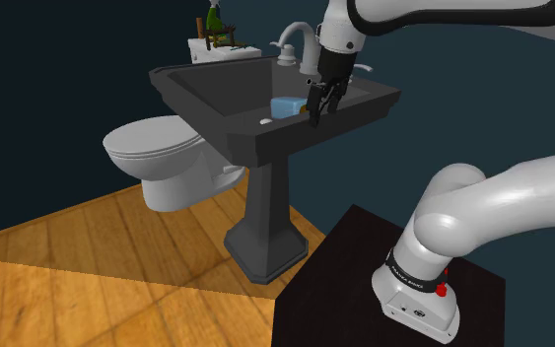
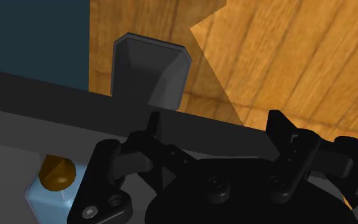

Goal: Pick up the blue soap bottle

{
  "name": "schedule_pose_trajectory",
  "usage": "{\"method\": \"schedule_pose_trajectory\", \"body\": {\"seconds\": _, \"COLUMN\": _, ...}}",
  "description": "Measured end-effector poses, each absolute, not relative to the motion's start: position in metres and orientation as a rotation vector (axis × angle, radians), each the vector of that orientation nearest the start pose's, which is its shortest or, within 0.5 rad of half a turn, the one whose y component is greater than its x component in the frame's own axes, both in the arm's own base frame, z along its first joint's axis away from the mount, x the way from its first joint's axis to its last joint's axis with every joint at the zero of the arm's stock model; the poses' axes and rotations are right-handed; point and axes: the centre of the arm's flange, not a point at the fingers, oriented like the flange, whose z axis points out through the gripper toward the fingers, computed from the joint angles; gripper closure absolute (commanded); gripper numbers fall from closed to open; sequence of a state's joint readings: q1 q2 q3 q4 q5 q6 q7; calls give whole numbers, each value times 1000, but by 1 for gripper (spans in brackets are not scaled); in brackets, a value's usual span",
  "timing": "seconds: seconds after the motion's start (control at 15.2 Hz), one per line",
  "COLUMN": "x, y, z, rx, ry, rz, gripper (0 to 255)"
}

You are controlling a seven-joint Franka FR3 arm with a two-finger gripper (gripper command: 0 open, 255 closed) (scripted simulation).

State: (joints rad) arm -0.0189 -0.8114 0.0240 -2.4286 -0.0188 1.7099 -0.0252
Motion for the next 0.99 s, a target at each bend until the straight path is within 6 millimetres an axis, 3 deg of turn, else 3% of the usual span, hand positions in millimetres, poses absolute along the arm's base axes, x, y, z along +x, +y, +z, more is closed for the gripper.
{"method": "schedule_pose_trajectory", "body": {"seconds": 0.13, "x": 316, "y": -3, "z": 575, "rx": -3174, "ry": -40, "rz": -146, "gripper": 0}}
{"method": "schedule_pose_trajectory", "body": {"seconds": 0.33, "x": 337, "y": -28, "z": 572, "rx": -3167, "ry": -38, "rz": -142, "gripper": 0}}
{"method": "schedule_pose_trajectory", "body": {"seconds": 0.99, "x": 409, "y": -138, "z": 550, "rx": -3137, "ry": -32, "rz": -163, "gripper": 0}}
